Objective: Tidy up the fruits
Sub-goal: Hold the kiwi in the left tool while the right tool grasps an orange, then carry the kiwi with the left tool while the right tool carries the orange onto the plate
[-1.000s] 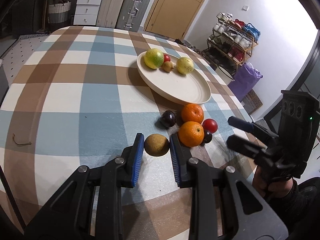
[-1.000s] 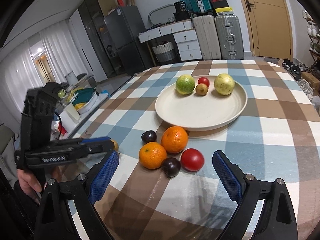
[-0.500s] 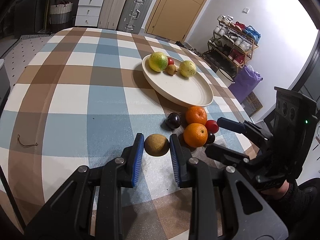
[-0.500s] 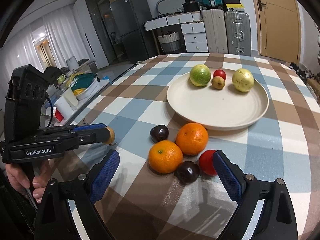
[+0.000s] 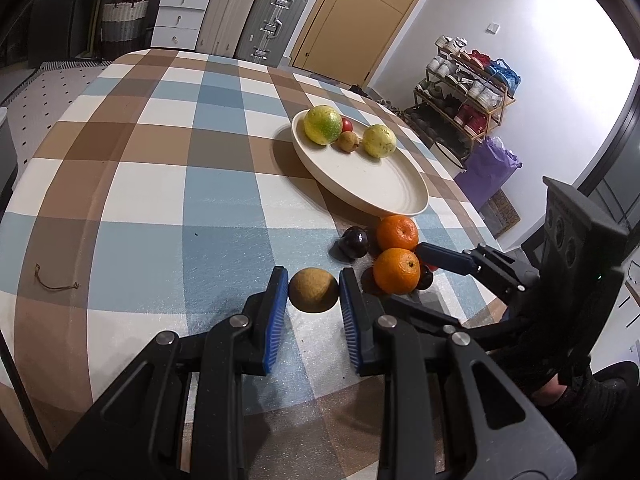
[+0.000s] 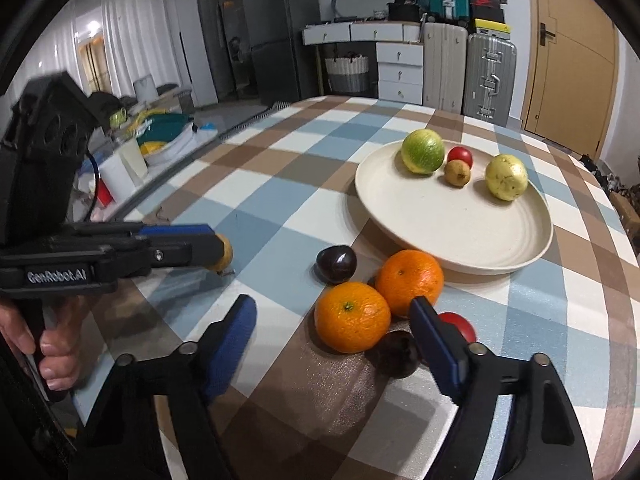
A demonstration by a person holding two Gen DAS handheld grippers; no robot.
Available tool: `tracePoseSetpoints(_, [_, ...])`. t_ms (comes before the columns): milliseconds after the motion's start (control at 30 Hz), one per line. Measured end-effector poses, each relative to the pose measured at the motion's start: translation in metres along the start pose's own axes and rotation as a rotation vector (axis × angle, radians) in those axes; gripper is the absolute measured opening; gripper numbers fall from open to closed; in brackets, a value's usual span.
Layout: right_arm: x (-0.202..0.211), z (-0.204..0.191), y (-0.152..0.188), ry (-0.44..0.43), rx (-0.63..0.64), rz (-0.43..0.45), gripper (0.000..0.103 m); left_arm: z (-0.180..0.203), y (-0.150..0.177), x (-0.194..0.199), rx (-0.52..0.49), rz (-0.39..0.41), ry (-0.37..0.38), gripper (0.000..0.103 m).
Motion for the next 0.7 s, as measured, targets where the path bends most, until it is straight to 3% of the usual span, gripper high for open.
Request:
tracePoseSetpoints(167, [-0.004, -0.007, 0.001, 0.069, 0.052, -0.011, 0.069, -0.002, 0.000, 0.001, 0.004, 0.004, 0.003, 0.023])
tracePoseSetpoints(233, [-0.005, -0.011, 0.001, 0.107, 0.087, -0.013, 0.062, -0.002, 0.000, 0.001, 0.007, 0.006, 0.004, 0.023])
tracePoseSetpoints(333, [-0.006, -0.018, 0.003, 0.162, 0.149, -0.007, 0.043, -0.002, 0.000, 0.001, 0.011, 0.004, 0.007, 0.023])
tracePoseSetpoints(500, [-0.005, -0.025, 0.006, 0.205, 0.208, 0.017, 0.040, -0.003, 0.001, 0.001, 0.012, 0.005, 0.003, 0.023])
tracePoseSetpoints(700, [0.011, -0.018, 0.000, 0.127, 0.150, 0.074, 0.040, 0.001, -0.005, 0.001, 0.003, 0.010, -0.005, 0.023])
Point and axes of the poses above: each gripper's, at about its wrist camera, not at the fingertips, and x roughly against the way its jaws point, z to its right, y to its underside, the point moved 2 cm from there along -x, roughly the way its jaws point, and after that the axes turned 8 degrees about y, right-handed, at the moved point
